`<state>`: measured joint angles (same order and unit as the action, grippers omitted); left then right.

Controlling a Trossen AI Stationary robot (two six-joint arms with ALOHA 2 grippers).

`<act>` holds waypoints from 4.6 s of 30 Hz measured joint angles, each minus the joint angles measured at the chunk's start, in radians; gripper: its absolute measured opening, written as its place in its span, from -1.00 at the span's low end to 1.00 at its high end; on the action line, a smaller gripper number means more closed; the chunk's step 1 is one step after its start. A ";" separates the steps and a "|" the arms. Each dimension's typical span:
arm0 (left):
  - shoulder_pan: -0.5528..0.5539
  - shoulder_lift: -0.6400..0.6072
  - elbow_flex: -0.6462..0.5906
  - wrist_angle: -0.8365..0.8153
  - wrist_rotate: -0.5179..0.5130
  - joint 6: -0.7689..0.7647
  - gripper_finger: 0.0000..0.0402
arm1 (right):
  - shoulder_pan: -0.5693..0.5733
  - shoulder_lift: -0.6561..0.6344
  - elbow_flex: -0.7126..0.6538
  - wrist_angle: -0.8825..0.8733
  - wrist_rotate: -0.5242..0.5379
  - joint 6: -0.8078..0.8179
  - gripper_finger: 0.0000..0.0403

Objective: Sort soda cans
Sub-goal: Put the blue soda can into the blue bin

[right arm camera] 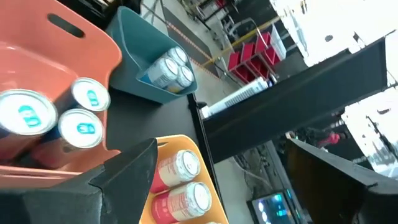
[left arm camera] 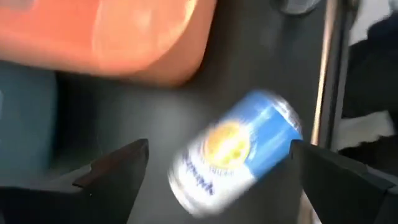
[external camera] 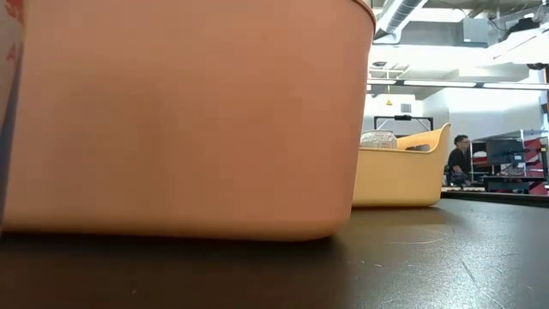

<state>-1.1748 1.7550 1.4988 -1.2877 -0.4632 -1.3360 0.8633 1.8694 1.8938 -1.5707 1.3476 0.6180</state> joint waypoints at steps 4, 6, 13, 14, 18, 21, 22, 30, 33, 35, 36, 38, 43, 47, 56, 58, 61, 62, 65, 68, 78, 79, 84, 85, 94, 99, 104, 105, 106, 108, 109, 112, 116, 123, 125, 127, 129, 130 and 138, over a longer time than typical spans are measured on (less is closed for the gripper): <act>0.041 -0.002 -0.022 -0.016 -0.028 0.245 0.92 | -0.021 0.000 0.000 0.000 -0.014 0.010 0.82; 0.064 -0.002 -0.067 0.000 0.036 0.311 0.92 | -0.020 0.000 0.000 0.001 -0.015 0.010 0.82; 0.146 -0.001 -0.241 0.120 0.192 0.418 0.91 | 0.004 0.000 0.000 0.004 -0.019 0.018 0.82; 0.153 -0.001 -0.257 0.150 0.191 0.438 0.91 | 0.008 0.000 0.000 0.004 -0.019 0.020 0.82; 0.181 -0.001 -0.324 0.292 0.125 0.534 0.91 | 0.017 0.000 0.000 0.004 -0.018 0.020 0.82; 0.208 -0.003 -0.408 0.437 0.123 0.598 0.91 | 0.018 0.000 0.000 0.005 -0.018 0.020 0.82; 0.216 -0.004 -0.440 0.482 0.129 0.605 0.91 | 0.018 0.000 0.000 0.004 -0.018 0.020 0.82; 0.272 -0.006 -0.504 0.586 0.148 0.602 0.91 | 0.018 0.000 0.000 0.005 -0.017 0.020 0.82; 0.278 -0.006 -0.505 0.610 0.148 0.613 0.91 | 0.018 0.000 0.000 0.005 -0.016 0.020 0.82; 0.283 -0.006 -0.505 0.612 0.146 0.608 0.88 | 0.017 0.000 0.000 0.005 -0.016 0.020 0.82; 0.286 -0.006 -0.505 0.614 0.145 0.599 0.85 | 0.017 0.000 0.000 0.005 -0.016 0.020 0.82; 0.290 -0.005 -0.505 0.619 0.144 0.576 0.76 | 0.017 0.000 0.000 0.005 -0.016 0.020 0.82; 0.294 -0.002 -0.506 0.629 0.124 0.541 0.53 | 0.016 0.000 0.000 0.005 -0.015 0.020 0.82; 0.295 -0.002 -0.506 0.628 0.118 0.506 0.53 | 0.014 0.000 0.000 0.005 -0.015 0.020 0.82; 0.300 -0.018 -0.432 0.488 0.196 0.449 0.53 | 0.013 0.000 0.000 0.005 -0.015 0.020 0.82; 0.300 -0.039 -0.394 0.422 0.202 0.443 0.53 | 0.012 0.000 0.000 0.005 -0.015 0.020 0.82; 0.303 -0.067 -0.342 0.345 0.222 0.419 0.53 | 0.011 0.000 0.000 0.005 -0.015 0.020 0.82; 0.304 -0.072 -0.328 0.315 0.237 0.409 0.53 | 0.011 0.000 0.000 0.005 -0.015 0.020 0.82; 0.313 -0.084 -0.272 0.212 0.300 0.396 0.53 | 0.011 0.000 0.000 0.005 -0.015 0.020 0.82; 0.325 -0.084 -0.205 0.105 0.375 0.384 0.53 | 0.011 0.000 0.000 0.005 -0.015 0.020 0.82; 0.412 -0.100 0.019 -0.296 0.489 0.356 0.53 | 0.011 0.000 0.000 0.005 -0.014 0.018 0.82; 0.424 -0.115 0.028 -0.280 0.489 0.362 0.53 | 0.011 0.000 0.000 0.004 -0.014 0.018 0.82; 0.514 -0.160 0.041 -0.294 0.532 0.343 0.53 | 0.011 0.000 0.000 0.004 -0.014 0.018 0.82; 0.529 -0.171 0.041 -0.288 0.530 0.343 0.53 | 0.011 0.000 0.000 0.005 -0.014 0.018 0.82; 0.695 -0.298 0.041 -0.283 0.517 0.260 0.53 | 0.011 0.000 0.000 0.004 -0.014 0.018 0.82; 0.767 -0.354 0.041 -0.285 0.502 0.200 0.53 | 0.011 0.000 0.000 0.004 -0.015 0.018 0.82; 0.813 -0.388 0.041 -0.285 0.465 0.130 0.53 | 0.005 0.000 0.000 0.005 0.000 0.015 0.82; 0.819 -0.392 0.041 -0.284 0.463 0.119 0.53 | 0.000 0.000 0.000 0.008 0.014 0.012 0.82; 0.823 -0.397 0.041 -0.281 0.464 0.112 0.53 | -0.009 0.000 0.000 0.011 0.033 0.007 0.82; 0.831 -0.406 0.041 -0.257 0.470 0.108 0.53 | -0.034 0.000 0.000 0.015 0.070 -0.007 0.82; 0.833 -0.412 0.041 -0.235 0.477 0.106 0.53 | -0.050 0.000 0.000 0.021 0.087 -0.022 0.82; 0.838 -0.427 0.041 -0.161 0.488 0.095 0.53 | -0.106 0.000 0.000 0.089 0.120 -0.135 0.82; 0.839 -0.444 0.041 -0.098 0.492 0.099 0.53 | -0.181 0.000 0.000 0.306 0.108 -0.455 0.82; 0.839 -0.447 0.041 -0.092 0.490 0.157 0.53 | -0.311 0.002 -0.001 0.893 -0.592 -1.121 0.82; 0.836 -0.447 0.041 -0.092 0.489 0.169 0.53 | -0.332 0.000 -0.001 0.989 -0.593 -1.205 0.82; 0.827 -0.447 0.041 -0.092 0.488 0.177 0.53 | -0.345 -0.026 -0.001 1.026 -0.613 -1.239 0.81; 0.816 -0.449 0.041 -0.091 0.497 0.199 0.53 | -0.372 -0.053 0.001 1.071 -0.720 -1.243 0.80; 0.809 -0.451 0.041 -0.090 0.512 0.214 0.53 | -0.388 -0.062 0.002 1.078 -0.777 -1.237 0.80; 0.751 -0.452 0.041 -0.032 0.522 0.299 0.53 | -0.521 -0.062 -0.105 1.246 -1.065 -1.187 0.80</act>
<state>-0.4234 1.3029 1.5402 -1.3194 0.0591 -1.0367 0.3421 1.8070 1.7885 -0.3247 0.2824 -0.5691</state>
